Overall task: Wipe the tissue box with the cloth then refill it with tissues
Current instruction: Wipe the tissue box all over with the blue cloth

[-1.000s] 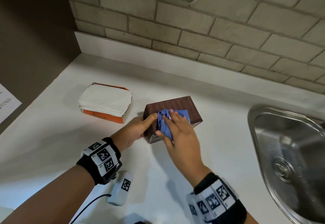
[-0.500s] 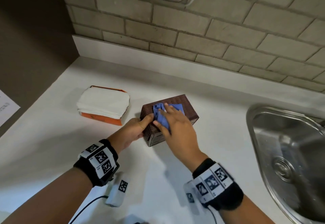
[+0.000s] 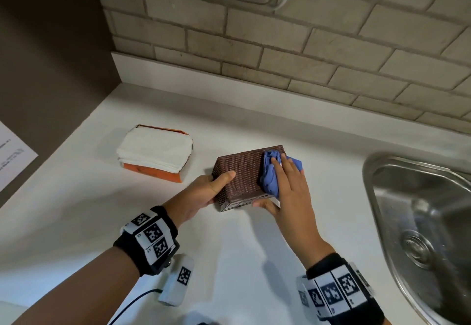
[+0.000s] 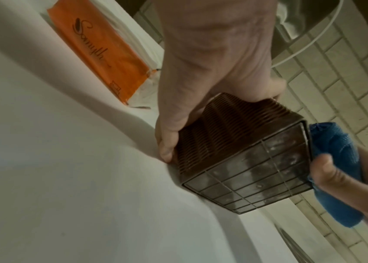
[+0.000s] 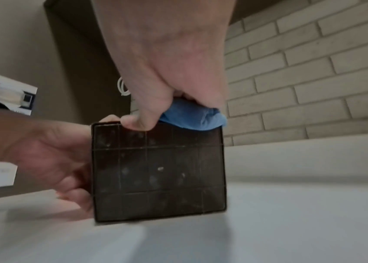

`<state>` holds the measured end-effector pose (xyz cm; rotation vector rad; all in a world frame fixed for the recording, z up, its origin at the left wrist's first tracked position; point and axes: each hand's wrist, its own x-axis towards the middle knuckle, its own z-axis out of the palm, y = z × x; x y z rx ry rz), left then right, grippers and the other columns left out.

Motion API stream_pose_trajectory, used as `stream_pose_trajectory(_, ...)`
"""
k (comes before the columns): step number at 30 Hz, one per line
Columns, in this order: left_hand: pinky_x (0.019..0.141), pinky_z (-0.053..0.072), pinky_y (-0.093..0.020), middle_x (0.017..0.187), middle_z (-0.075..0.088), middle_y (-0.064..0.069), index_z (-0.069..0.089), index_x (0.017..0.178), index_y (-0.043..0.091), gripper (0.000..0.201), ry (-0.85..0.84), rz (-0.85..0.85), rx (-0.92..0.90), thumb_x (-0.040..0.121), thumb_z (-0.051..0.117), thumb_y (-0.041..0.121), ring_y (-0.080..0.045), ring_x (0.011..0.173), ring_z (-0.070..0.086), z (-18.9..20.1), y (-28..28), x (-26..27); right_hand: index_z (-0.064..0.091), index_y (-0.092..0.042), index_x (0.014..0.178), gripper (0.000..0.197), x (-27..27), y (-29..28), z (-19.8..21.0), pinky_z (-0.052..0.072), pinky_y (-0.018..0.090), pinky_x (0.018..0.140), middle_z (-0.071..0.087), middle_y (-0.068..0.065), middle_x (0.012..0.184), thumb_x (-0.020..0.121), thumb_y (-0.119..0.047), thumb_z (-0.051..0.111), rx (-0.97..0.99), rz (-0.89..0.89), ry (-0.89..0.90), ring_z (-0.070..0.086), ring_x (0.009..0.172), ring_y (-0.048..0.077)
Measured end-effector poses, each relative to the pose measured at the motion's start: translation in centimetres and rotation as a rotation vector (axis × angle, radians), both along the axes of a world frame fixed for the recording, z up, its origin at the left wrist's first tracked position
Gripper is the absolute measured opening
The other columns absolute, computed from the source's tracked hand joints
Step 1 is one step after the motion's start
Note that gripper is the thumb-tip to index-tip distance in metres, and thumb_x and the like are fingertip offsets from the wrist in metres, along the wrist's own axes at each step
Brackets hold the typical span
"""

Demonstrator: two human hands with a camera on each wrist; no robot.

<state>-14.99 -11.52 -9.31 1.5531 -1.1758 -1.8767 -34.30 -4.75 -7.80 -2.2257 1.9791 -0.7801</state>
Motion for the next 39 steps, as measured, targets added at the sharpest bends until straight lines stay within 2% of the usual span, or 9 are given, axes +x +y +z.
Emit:
stream_pose_trajectory(2, 0.079, 0.052, -0.017, 0.108, 0.074, -0.001, 0.064, 0.118, 0.01, 0.048, -0.007, -0.021, -0.002, 0.089, 0.059, 0.048, -0.01, 0.098, 0.069, 0.3, 0.2, -0.1, 0.038, -0.006, 0.142, 0.091, 0.1, 0.2, -0.5, 0.028, 0.047, 0.115, 0.038, 0.014, 0.149, 0.069, -0.044, 0.076, -0.014, -0.05, 0.042, 0.031, 0.14, 0.029)
stream_pose_trajectory(8, 0.062, 0.05, -0.008, 0.101, 0.071, 0.009, 0.058, 0.126, 0.017, 0.043, -0.022, -0.073, 0.027, 0.093, 0.053, 0.045, 0.001, 0.088, 0.066, 1.2, 0.8, 0.2, 0.044, -0.007, 0.137, 0.082, 0.5, 0.7, -1.4, 0.032, 0.048, 0.112, 0.044, 0.015, 0.144, 0.071, -0.038, 0.079, -0.092, -0.1, 0.03, 0.039, 0.135, 0.031)
stream_pose_trajectory(12, 0.095, 0.049, -0.032, 0.111, 0.063, 0.013, 0.044, 0.137, 0.032, 0.06, -0.059, -0.067, 0.114, 0.086, 0.052, 0.063, -0.016, 0.102, 0.065, 1.6, 1.0, -0.1, 0.044, -0.007, 0.137, 0.081, 0.4, 0.8, -1.2, 0.03, 0.045, 0.113, 0.045, 0.014, 0.144, 0.07, -0.037, 0.08, -0.106, -0.12, 0.016, 0.041, 0.134, 0.03)
stream_pose_trajectory(14, 0.103, 0.046, -0.043, 0.122, 0.054, 0.011, 0.039, 0.138, 0.037, 0.065, -0.062, -0.067, 0.172, 0.082, 0.051, 0.068, -0.024, 0.111, 0.061, 1.7, 1.0, -0.4, 0.045, -0.007, 0.136, 0.081, 0.4, 0.9, -1.2, 0.027, 0.04, 0.115, 0.046, 0.014, 0.143, 0.069, -0.037, 0.08, -0.111, -0.126, -0.001, 0.042, 0.133, 0.03)
stream_pose_trajectory(21, 0.092, 0.054, -0.051, 0.138, 0.038, 0.009, 0.038, 0.138, 0.041, 0.073, 0.003, -0.037, 0.247, 0.074, 0.06, 0.07, -0.034, 0.113, 0.058, 1.9, 1.1, -0.3, 0.047, -0.009, 0.136, 0.077, 0.8, 1.4, -1.1, 0.023, 0.033, 0.115, 0.047, 0.012, 0.142, 0.07, -0.03, 0.082, -0.112, -0.132, -0.029, 0.043, 0.133, 0.029)
stream_pose_trajectory(31, 0.093, 0.055, -0.044, 0.126, 0.065, 0.001, 0.059, 0.125, 0.028, 0.043, 0.279, 0.102, 0.147, 0.084, 0.07, 0.034, -0.02, 0.118, 0.061, 1.6, 2.0, 0.1, 0.046, -0.013, 0.136, 0.065, 0.7, 2.6, -1.6, 0.022, 0.031, 0.114, 0.047, 0.01, 0.142, 0.08, -0.033, 0.07, -0.159, -0.069, -0.129, 0.036, 0.133, 0.021)
stream_pose_trajectory(33, 0.089, 0.056, -0.042, 0.125, 0.066, 0.0, 0.061, 0.123, 0.025, 0.038, 0.278, 0.106, 0.157, 0.086, 0.068, 0.033, -0.023, 0.117, 0.062, 1.8, 2.2, 0.6, 0.044, -0.017, 0.138, 0.059, -0.3, 2.8, -1.4, 0.027, 0.037, 0.113, 0.045, 0.006, 0.145, 0.084, -0.037, 0.062, -0.144, -0.09, -0.299, 0.037, 0.135, 0.019)
stream_pose_trajectory(35, 0.088, 0.056, -0.043, 0.123, 0.066, -0.002, 0.063, 0.119, 0.022, 0.031, 0.292, 0.11, 0.174, 0.089, 0.064, 0.031, -0.026, 0.116, 0.062, 1.8, 2.4, 1.0, 0.044, -0.021, 0.139, 0.054, -1.3, 3.2, -0.4, 0.035, 0.039, 0.111, 0.048, 0.0, 0.143, 0.09, -0.04, 0.055, -0.088, -0.149, -0.681, 0.042, 0.134, 0.015)
stream_pose_trajectory(39, 0.096, 0.051, -0.05, 0.111, 0.073, -0.005, 0.067, 0.11, 0.018, 0.023, 0.353, 0.113, 0.195, 0.093, 0.058, 0.029, -0.027, 0.108, 0.067, 1.9, 2.9, 1.8, 0.05, -0.033, 0.131, 0.044, -2.5, 3.8, 2.0, 0.036, 0.036, 0.111, 0.058, -0.011, 0.133, 0.091, -0.05, 0.044, 0.295, -0.1, -1.278, 0.052, 0.125, 0.006)
